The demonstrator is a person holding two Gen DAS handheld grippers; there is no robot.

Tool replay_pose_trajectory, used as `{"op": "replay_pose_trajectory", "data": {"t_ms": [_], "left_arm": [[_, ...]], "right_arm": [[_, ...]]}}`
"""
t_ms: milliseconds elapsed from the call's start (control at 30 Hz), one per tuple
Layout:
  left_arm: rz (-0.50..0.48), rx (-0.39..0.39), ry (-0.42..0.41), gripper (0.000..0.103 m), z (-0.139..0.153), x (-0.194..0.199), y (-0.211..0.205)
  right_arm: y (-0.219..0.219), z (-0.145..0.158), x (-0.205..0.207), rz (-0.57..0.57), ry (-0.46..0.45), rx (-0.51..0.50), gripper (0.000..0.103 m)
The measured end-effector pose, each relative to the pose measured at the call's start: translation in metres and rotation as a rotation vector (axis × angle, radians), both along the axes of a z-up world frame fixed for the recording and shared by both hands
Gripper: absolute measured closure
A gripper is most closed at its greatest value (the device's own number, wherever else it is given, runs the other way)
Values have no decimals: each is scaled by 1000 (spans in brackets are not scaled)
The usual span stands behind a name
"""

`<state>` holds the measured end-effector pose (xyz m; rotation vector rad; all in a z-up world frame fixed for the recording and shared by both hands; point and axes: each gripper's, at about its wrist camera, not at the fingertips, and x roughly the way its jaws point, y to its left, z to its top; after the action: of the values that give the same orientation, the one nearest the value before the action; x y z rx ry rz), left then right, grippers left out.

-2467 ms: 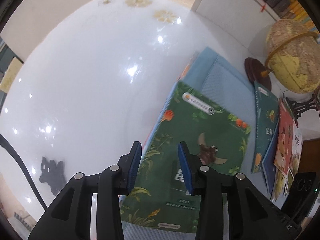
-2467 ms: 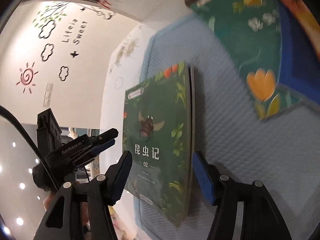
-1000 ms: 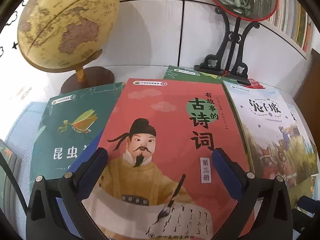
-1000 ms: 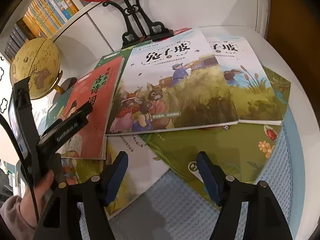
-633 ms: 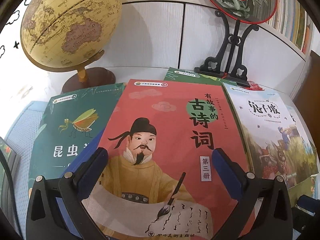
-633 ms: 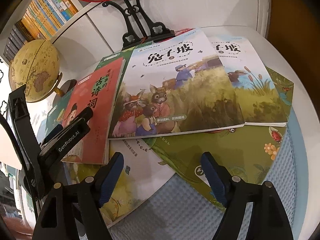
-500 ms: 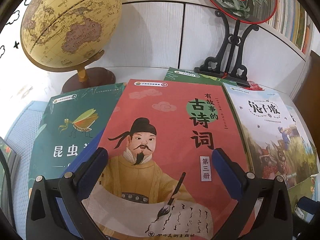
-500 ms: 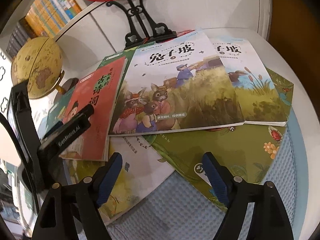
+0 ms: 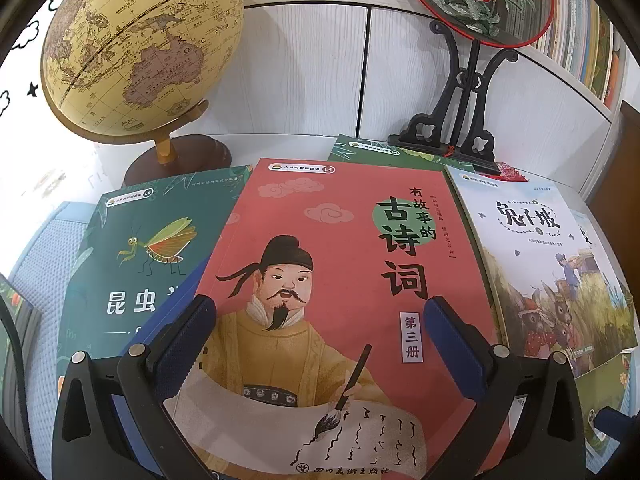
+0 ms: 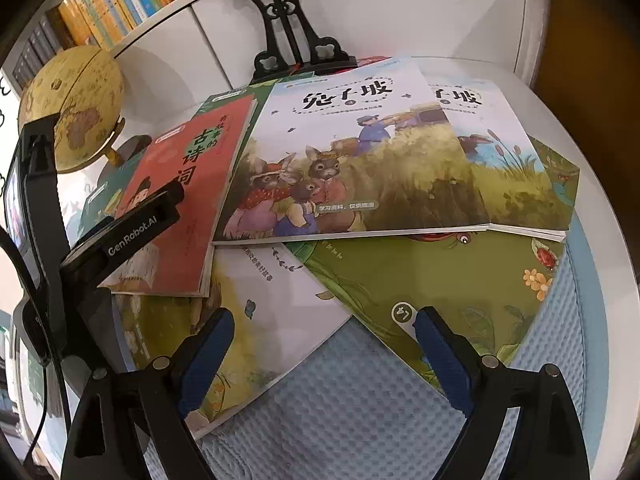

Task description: Organize books

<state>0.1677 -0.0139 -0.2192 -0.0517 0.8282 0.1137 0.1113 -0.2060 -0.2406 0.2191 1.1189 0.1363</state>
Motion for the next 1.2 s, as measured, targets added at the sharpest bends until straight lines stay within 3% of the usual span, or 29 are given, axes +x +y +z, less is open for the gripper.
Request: {"op": "replay_pose_trajectory", "data": {"t_ms": [1200], "left_arm": [[1,0,2,0,0,0,0]], "right_arm": [[6,-4,-4,35,-4,-11,3]]}}
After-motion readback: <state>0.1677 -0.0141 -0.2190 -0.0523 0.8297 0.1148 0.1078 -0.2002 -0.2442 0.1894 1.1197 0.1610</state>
